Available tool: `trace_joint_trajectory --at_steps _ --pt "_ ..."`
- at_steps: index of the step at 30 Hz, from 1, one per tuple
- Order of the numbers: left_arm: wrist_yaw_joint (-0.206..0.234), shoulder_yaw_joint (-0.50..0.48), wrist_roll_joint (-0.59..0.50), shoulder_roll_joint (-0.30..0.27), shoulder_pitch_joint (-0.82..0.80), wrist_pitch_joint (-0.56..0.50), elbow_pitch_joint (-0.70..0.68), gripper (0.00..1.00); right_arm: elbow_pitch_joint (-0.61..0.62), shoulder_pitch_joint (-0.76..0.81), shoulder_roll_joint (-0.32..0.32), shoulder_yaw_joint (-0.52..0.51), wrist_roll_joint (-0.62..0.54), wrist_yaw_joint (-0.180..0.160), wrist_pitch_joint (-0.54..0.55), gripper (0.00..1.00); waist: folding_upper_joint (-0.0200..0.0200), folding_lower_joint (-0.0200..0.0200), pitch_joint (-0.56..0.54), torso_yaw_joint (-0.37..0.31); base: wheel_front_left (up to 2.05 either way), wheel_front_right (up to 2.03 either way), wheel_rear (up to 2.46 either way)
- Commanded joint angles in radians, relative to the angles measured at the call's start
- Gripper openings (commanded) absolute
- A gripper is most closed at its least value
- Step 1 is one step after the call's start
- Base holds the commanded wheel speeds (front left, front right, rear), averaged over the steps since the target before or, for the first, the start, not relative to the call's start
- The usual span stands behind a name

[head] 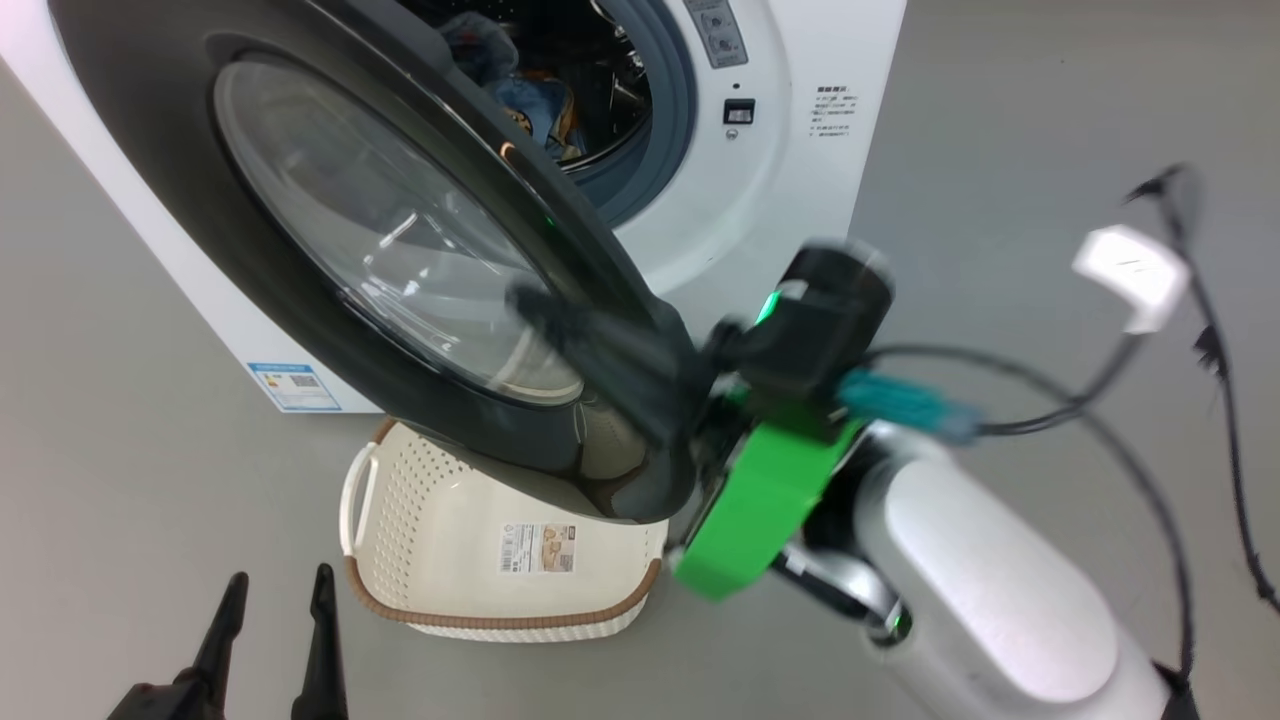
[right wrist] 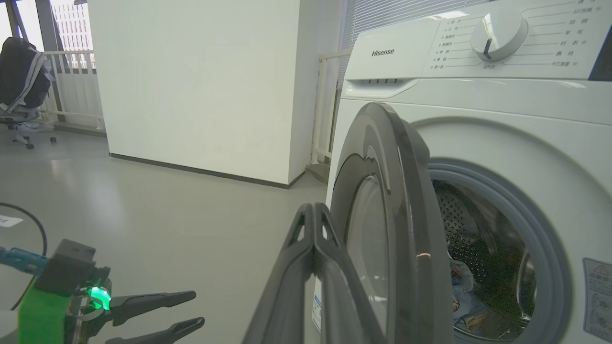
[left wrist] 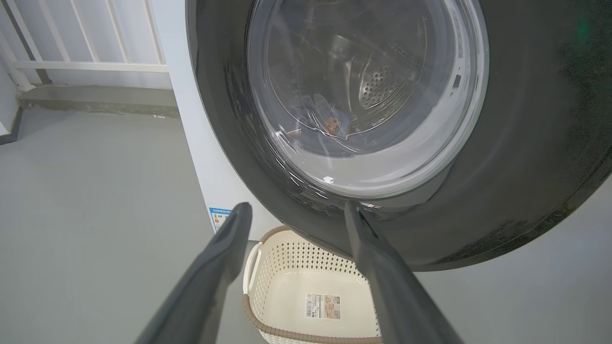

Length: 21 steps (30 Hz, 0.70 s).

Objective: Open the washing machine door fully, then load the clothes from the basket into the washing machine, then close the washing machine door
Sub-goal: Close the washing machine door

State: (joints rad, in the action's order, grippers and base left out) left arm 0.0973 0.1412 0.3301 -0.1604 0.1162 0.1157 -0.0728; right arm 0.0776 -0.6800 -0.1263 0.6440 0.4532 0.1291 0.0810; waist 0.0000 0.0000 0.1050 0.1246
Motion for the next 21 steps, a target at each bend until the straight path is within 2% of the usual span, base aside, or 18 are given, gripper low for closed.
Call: trace_joint_trajectory --at_steps 1,6,21 --pt "0.009 -0.030 0.004 -0.015 -0.041 0.009 -0.020 1.00 0.012 0.029 0.013 0.025 0.019 0.002 0.030 0.00 0.0000 0.0000 0.001 0.003 0.00 0.00 0.00" --pt "0.009 -0.026 0.006 -0.015 -0.047 0.013 -0.016 1.00 -0.062 0.051 -0.001 0.077 0.055 0.002 0.086 0.00 0.0000 0.0000 0.008 0.005 0.00 0.00 0.00" --pt "0.010 -0.018 0.019 -0.012 -0.065 0.028 0.005 1.00 -0.330 -0.045 -0.007 0.108 0.087 0.002 -0.025 0.00 0.0000 0.0000 0.015 0.012 0.00 0.00 0.00"
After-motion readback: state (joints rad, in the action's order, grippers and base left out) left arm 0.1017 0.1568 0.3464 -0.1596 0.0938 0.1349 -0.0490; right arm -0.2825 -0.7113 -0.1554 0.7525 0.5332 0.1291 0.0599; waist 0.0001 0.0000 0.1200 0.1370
